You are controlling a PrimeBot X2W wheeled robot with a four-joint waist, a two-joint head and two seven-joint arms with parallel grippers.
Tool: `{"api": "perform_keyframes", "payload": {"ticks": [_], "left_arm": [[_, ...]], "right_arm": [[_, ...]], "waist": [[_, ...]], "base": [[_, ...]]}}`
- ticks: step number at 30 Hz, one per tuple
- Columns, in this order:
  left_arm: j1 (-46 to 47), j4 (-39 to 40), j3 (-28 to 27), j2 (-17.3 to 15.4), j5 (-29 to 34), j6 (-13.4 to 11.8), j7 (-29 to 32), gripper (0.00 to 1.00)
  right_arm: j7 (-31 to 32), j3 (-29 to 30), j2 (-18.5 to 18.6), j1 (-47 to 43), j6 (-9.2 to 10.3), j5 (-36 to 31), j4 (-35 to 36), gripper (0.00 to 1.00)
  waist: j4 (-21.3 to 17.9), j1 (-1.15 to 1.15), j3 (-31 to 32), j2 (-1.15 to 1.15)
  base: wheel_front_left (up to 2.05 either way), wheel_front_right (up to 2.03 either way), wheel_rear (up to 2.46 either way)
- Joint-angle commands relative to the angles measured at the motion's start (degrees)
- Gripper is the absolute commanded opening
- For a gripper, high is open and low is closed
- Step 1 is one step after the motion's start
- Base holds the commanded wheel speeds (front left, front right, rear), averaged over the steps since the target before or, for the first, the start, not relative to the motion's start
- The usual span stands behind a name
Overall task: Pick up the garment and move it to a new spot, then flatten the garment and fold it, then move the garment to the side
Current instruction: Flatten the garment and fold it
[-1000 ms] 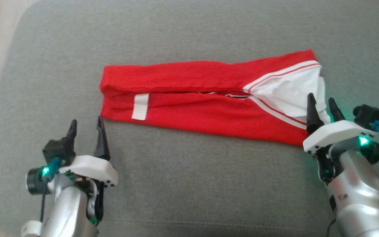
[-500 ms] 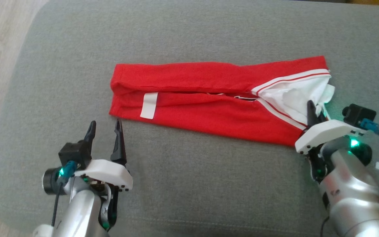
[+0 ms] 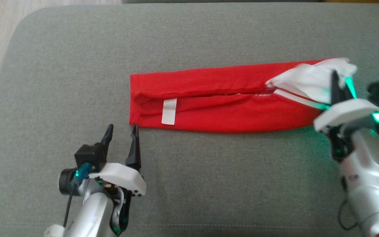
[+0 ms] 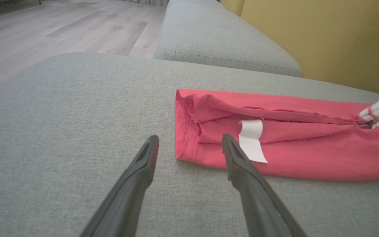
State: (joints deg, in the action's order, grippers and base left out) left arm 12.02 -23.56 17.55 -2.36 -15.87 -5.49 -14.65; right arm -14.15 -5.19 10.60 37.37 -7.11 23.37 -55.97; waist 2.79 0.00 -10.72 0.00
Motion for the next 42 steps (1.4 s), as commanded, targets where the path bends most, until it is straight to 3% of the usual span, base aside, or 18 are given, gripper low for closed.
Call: {"api": "perform_keyframes", "payload": {"ticks": [1, 6, 13, 26, 27, 28, 29, 36, 42], "left_arm": [[1.5, 1.4, -1.1, -0.5, -0.5, -0.2, -0.3, 1.0], [1.5, 1.1, 0.7, -0.5, -1.5, -0.3, -0.3, 1.0], [1.6, 1.1, 2.7, -0.5, -2.4, -0.6, -0.3, 1.0], [1.2, 1.0, 7.6, -0.5, -4.0, -1.0, -0.3, 1.0], [1.2, 0.9, 7.6, -0.5, -3.9, -1.0, -0.3, 1.0], [1.2, 0.9, 7.6, -0.5, -3.9, -1.1, -0.3, 1.0], [1.2, 0.9, 7.4, -0.5, -3.8, -1.3, -0.3, 1.0], [1.5, 1.8, 5.9, -0.5, -3.3, -1.9, -0.3, 1.0], [1.8, 3.1, 3.6, -0.5, -2.1, -2.5, -0.3, 1.0]], "right_arm": [[-0.8, -3.5, -2.2, 1.9, -0.37, -0.3, 3.8, 0.0], [0.6, -12.4, -5.1, 0.1, -0.37, 2.1, 9.9, 0.0], [4.1, -23.6, -6.8, -1.8, -0.37, 6.3, 16.1, 0.0], [3.3, -30.6, -7.7, 1.4, -0.37, 10.7, 13.1, 0.0], [2.9, -31.5, -7.7, 1.6, -0.37, 12.2, 13.5, 0.18], [2.3, -31.9, -7.7, 2.0, -0.37, 13.3, 13.6, 0.74], [1.7, -32.2, -7.7, 2.3, -0.37, 14.2, 13.7, 1.0], [-0.7, -27.6, -7.7, 3.4, -0.37, 13.8, 11.3, 1.0], [-0.8, -13.6, -7.7, -0.6, -0.37, 5.6, 16.7, 1.0]], "waist": [[0.2, 0.0, 0.2, 0.0], [2.2, 0.0, 0.5, 0.0], [8.5, 0.0, 0.8, 0.0], [18.8, 0.0, 0.9, 0.0], [18.9, 0.0, 0.9, 0.0], [18.9, 0.0, 0.9, 0.0], [18.7, 0.0, 0.9, 0.0], [14.8, 0.0, 1.5, 0.0], [10.3, 0.0, 1.5, 0.0]], "base": [[0.0, 0.0, 0.0], [0.0, 0.0, 0.0], [0.0, 0.0, 0.0], [0.0, 0.0, 0.0], [0.0, 0.0, 0.0], [0.0, 0.0, 0.0], [0.0, 0.0, 0.0], [0.0, 0.0, 0.0], [0.0, 0.0, 0.0]]}}
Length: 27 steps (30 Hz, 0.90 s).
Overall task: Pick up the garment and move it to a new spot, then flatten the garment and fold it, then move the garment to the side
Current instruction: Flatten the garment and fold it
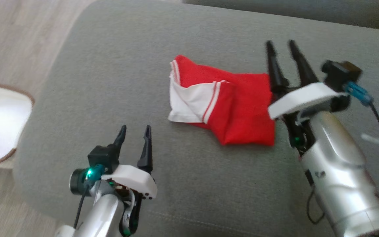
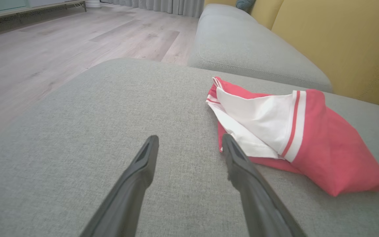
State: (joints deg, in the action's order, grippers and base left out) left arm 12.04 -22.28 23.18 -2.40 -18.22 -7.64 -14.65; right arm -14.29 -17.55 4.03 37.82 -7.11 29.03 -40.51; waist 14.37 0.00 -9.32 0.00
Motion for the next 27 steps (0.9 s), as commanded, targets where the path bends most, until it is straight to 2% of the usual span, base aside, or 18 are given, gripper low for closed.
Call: {"api": "perform_keyframes", "payload": {"ticks": [1, 8, 11, 17, 27], "left_arm": [[1.8, 1.9, -2.4, -0.5, 0.8, -0.4, -0.3, 1.0], [1.8, 2.4, -6.1, -0.5, 2.6, -0.9, -0.3, 1.0], [1.0, 2.6, -8.5, -0.5, 3.7, -1.0, -0.3, 1.0], [-0.8, 3.0, -11.9, -0.5, 5.0, -0.6, -0.3, 1.0], [-3.8, 4.3, -13.5, -0.5, 4.5, -0.8, -0.3, 1.0]], "right_arm": [[-0.7, 0.4, -1.1, -2.2, -0.37, -1.5, 1.9, 1.0], [-0.7, 7.7, -1.1, -8.9, -0.37, -8.3, 5.8, 1.0], [-0.7, 7.1, -1.1, -10.9, -0.37, -9.5, 6.5, 1.0], [-0.7, 7.4, -1.1, -14.2, -0.37, -10.9, 6.5, 1.0], [-0.7, 6.0, -1.1, -16.9, -0.37, -9.2, 5.9, 1.0]], "waist": [[-2.1, 0.0, 0.1, 0.0], [-7.3, 0.0, 0.3, 0.0], [-10.1, 0.0, 0.5, 0.0], [-13.5, 0.0, 1.1, 0.0], [-15.9, 0.0, 1.9, 0.0]], "base": [[0.0, 0.0, 0.0], [0.0, 0.0, 0.0], [0.0, 0.0, 0.0], [0.0, 0.0, 0.0], [0.0, 0.0, 0.0]]}}
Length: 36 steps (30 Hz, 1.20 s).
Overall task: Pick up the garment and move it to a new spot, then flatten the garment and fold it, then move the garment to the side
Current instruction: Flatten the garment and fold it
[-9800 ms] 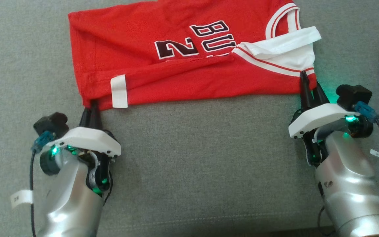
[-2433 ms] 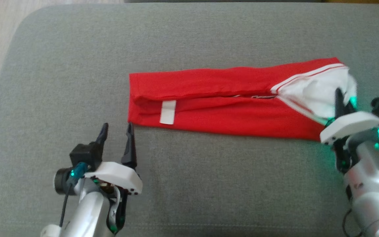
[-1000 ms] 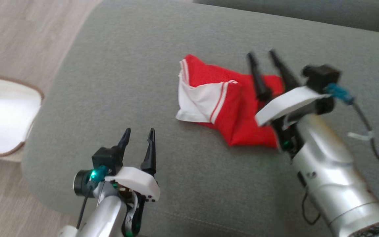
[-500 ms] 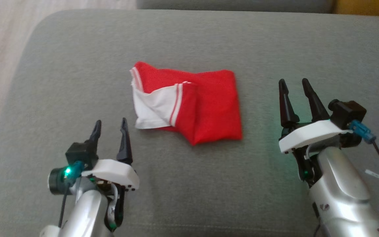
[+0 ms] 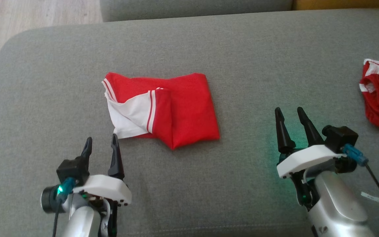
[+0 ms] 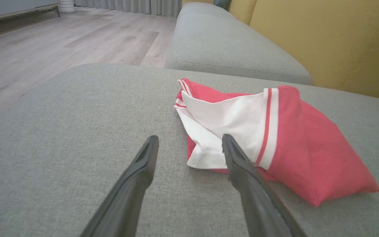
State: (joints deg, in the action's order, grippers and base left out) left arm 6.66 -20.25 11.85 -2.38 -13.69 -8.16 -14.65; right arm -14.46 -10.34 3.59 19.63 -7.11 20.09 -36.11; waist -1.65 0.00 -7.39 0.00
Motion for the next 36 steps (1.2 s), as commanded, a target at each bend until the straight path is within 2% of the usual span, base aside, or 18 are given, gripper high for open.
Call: {"api": "perform_keyframes", "payload": {"ticks": [1, 7, 14, 15, 16, 20, 28, 31, 36], "left_arm": [[1.7, 2.3, -1.9, -0.5, -0.1, -0.3, -0.3, 1.0], [2.7, 2.6, -0.4, -0.5, -0.7, -0.1, -0.3, 1.0], [3.9, 2.5, 1.7, -0.5, -1.5, 0.0, -0.3, 1.0], [4.1, 2.7, 2.2, -0.5, -1.8, -0.1, -0.3, 1.0], [4.2, 2.7, 2.5, -0.5, -1.9, -0.1, -0.3, 1.0], [4.5, 3.0, 3.6, -0.5, -2.5, -0.4, -0.3, 1.0], [4.7, 3.6, 6.5, -0.5, -3.6, -0.6, -0.3, 1.0], [5.6, 4.1, 7.6, -0.5, -4.4, -0.7, -0.3, 1.0], [6.1, 5.0, 7.8, -0.5, -5.2, -1.5, -0.3, 1.0]], "right_arm": [[-0.5, -1.1, -0.7, 1.4, -0.37, -0.4, 1.4, 1.0], [-0.5, -2.8, -0.7, 2.7, -0.37, -0.7, 1.1, 1.0], [-0.5, -7.5, -0.7, 6.2, -0.37, 0.9, -0.3, 1.0], [-0.5, -8.4, -0.7, 7.6, -0.37, 1.1, -1.1, 0.21], [-0.5, -9.1, -0.7, 8.3, -0.37, 1.3, -1.6, 0.0], [-0.5, -10.6, -0.7, 11.9, -0.37, 1.0, -4.3, 0.0], [-0.5, -9.5, -0.7, 16.1, -0.37, -0.4, -10.4, 0.0], [-0.5, -8.7, -0.7, 17.0, -0.37, -0.9, -11.6, 0.0], [-0.5, -12.8, -0.7, 16.7, -0.37, -0.3, -10.6, 0.0]], "waist": [[0.3, 0.0, -0.2, 0.0], [2.6, 0.0, -1.5, 0.0], [8.1, 0.0, -3.5, 0.0], [10.0, 0.0, -4.2, 0.0], [10.9, 0.0, -4.4, 0.0], [14.4, 0.0, -6.0, 0.0], [21.3, 0.0, -8.0, 0.0], [23.1, 0.0, -8.7, 0.0], [23.9, 0.0, -9.1, 0.0]], "base": [[0.0, 0.0, 0.0], [0.0, 0.0, 0.0], [0.0, 0.0, 0.0], [0.0, 0.0, 0.0], [0.0, 0.0, 0.0], [0.0, 0.0, 0.0], [0.0, 0.0, 0.0], [0.0, 0.0, 0.0], [0.0, 0.0, 0.0]]}}
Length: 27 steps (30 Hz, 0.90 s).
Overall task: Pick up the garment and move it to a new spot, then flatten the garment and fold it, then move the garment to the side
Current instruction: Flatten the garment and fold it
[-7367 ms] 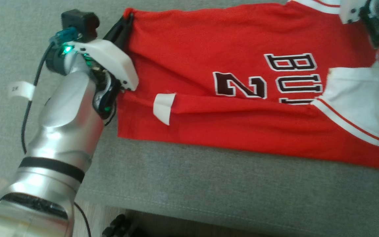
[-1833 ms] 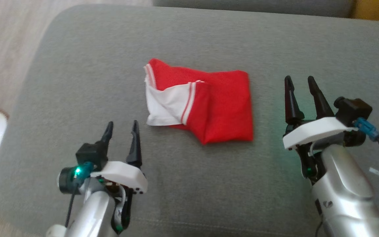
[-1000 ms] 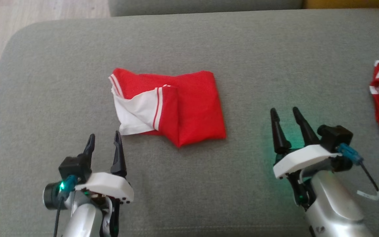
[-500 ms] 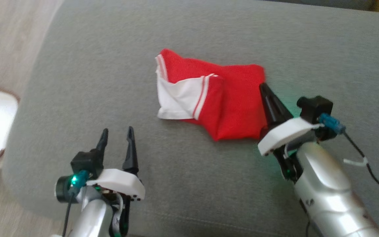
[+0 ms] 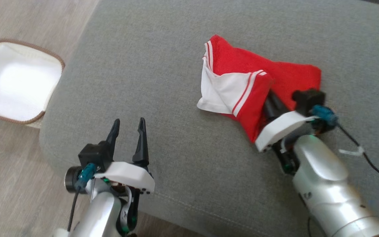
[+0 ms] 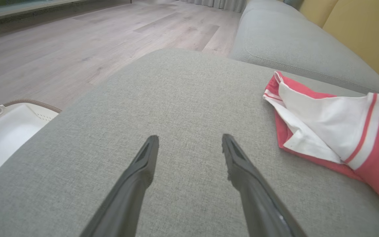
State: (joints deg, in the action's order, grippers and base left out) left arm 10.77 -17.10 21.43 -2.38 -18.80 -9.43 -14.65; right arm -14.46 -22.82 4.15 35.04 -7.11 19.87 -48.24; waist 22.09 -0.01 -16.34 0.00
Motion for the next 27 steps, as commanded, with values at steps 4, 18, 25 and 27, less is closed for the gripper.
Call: {"api": "perform_keyframes", "payload": {"ticks": [4, 18, 25, 27], "left_arm": [[2.0, 1.7, -2.0, -0.5, -0.2, -0.6, -0.3, 1.0], [3.0, 1.5, -4.5, -0.5, 2.3, -0.2, -0.3, 1.0], [2.9, 0.6, -7.8, -0.5, 5.4, 0.4, -0.3, 1.0], [2.6, 0.4, -9.0, -0.5, 5.8, 0.5, -0.3, 1.0]], "right_arm": [[-0.5, -7.6, -1.3, 0.4, -0.37, 2.1, 3.7, 0.0], [-0.5, -14.8, -1.3, 1.0, -0.37, 11.2, 8.3, 0.0], [-0.5, -0.2, -1.2, -4.0, -0.37, 4.4, 11.4, 0.0], [-0.5, 2.9, -1.2, -5.8, -0.37, 2.6, 12.1, 0.0]], "waist": [[-0.3, 0.01, 0.0, 0.0], [-8.9, 0.01, 2.9, 0.0], [-15.8, 0.01, 4.2, 0.0], [-17.5, 0.01, 4.7, 0.0]], "base": [[0.0, 0.0, 0.0], [0.0, 0.0, 0.0], [0.0, 0.0, 0.0], [0.0, 0.0, 0.0]]}}
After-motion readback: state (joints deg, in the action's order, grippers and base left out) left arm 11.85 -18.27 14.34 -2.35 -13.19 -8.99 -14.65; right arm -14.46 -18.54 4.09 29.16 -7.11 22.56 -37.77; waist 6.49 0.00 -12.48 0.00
